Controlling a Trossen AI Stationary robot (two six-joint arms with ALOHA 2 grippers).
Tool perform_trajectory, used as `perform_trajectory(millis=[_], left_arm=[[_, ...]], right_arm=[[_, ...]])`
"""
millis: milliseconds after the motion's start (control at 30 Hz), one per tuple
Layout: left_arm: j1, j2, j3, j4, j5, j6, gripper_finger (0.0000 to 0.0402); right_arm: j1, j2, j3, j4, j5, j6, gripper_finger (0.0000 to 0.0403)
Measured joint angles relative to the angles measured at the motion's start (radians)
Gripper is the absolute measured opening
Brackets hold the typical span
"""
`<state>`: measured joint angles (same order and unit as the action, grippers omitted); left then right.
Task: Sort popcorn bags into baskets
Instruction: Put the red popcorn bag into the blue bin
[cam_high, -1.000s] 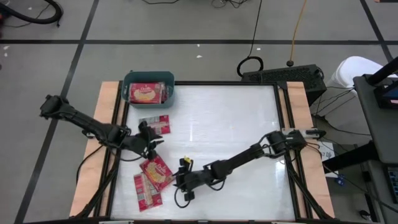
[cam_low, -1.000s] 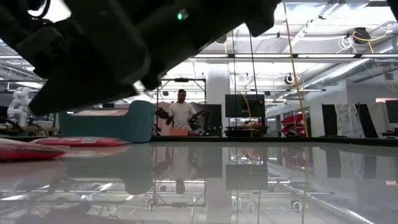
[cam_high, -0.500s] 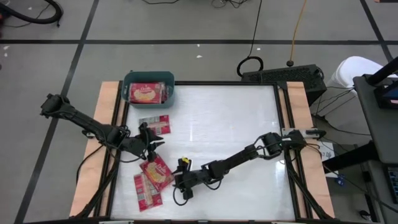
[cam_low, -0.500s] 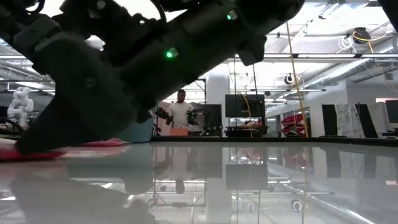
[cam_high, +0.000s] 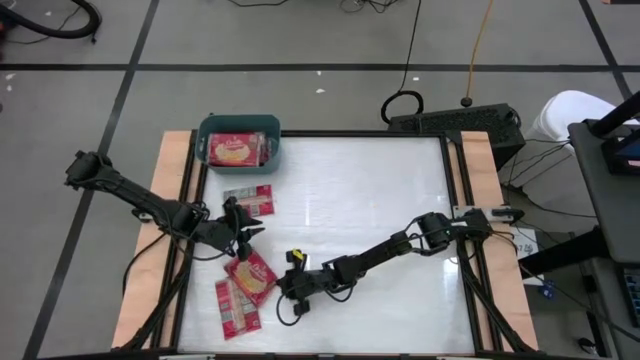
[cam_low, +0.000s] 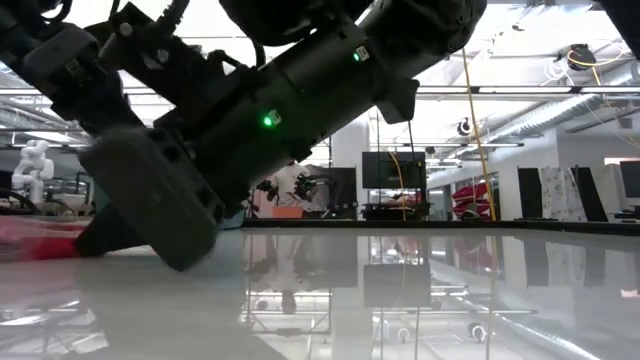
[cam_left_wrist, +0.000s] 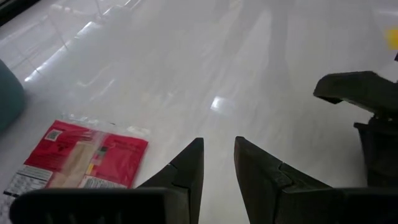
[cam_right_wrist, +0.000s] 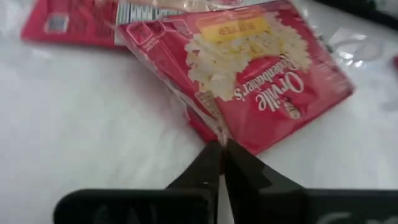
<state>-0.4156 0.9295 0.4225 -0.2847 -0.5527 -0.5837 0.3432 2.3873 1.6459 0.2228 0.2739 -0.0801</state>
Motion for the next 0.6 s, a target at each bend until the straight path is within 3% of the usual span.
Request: perform_trajectory(millis=[200, 333, 400, 533, 600], left_arm=[[0.000, 0.000, 0.000, -0.003, 0.009, -0.050, 0.0097], [0.000, 0.000, 0.000, 0.013, 0.062, -0.054, 0.0125], [0.000, 0.000, 0.000, 0.055, 0.124, -0.012, 0.0150], [-0.008, 0.000, 0.000, 0.219, 0.369, 0.181, 0.0212], [-0.012, 0.000, 0.000, 0.291, 0.428, 0.276, 0.0243]], right_arm=[[0.037, -0.059, -0.003, -0.086, 0.122, -0.259, 0.0003], [0.062, -0.112, -0.003, -0.153, 0.195, -0.438, 0.0002], [0.067, -0.133, -0.003, -0.178, 0.202, -0.526, 0.0001], [0.076, -0.163, -0.003, -0.223, 0.203, -0.710, 0.0001], [0.084, -0.173, -0.003, -0.236, 0.203, -0.831, 0.0000]])
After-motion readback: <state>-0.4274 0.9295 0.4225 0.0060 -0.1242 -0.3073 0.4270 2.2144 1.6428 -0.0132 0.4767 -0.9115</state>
